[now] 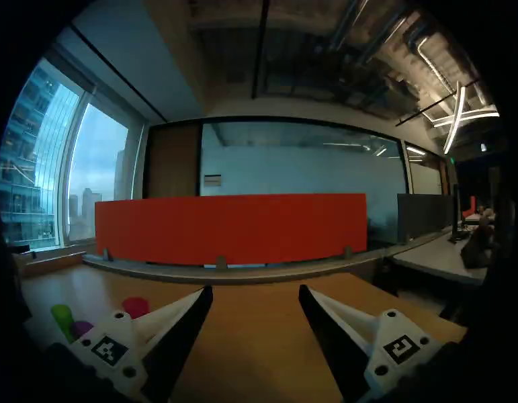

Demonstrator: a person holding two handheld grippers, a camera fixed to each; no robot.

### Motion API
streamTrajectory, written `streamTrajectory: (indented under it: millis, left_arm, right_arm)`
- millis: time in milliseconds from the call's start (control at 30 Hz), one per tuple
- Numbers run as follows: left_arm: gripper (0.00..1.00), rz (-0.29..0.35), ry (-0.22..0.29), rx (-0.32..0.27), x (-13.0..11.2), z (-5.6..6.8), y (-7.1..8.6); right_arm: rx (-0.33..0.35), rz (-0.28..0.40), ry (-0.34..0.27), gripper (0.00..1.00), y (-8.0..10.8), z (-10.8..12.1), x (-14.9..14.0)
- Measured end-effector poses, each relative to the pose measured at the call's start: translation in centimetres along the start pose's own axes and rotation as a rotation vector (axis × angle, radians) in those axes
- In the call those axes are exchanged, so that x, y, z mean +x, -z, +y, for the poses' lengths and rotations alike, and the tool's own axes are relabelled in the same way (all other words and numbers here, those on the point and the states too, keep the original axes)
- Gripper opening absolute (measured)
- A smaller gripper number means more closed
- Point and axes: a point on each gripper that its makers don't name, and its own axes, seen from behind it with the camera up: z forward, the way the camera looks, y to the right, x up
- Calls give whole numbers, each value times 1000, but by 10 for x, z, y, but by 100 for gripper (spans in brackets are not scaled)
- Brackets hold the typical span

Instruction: Pour water

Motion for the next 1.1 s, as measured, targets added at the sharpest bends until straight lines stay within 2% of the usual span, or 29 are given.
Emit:
streamTrajectory:
  millis: [267,467,867,1100]
  left_arm:
    - [99,-4,13,15,-14,-2,3]
    - [99,-11,15,20,-24,0,5]
    - [99,-17,32,4,-42,13,3]
    - [99,-21,45,1,-49,15,0]
  right_arm:
    - [6,2,-10,99,2,-6,8]
    - [3,1,4,99,3,-5,13]
    - [9,-5,32,99,2,-11,11]
    - [14,-4,34,99,3,-14,13]
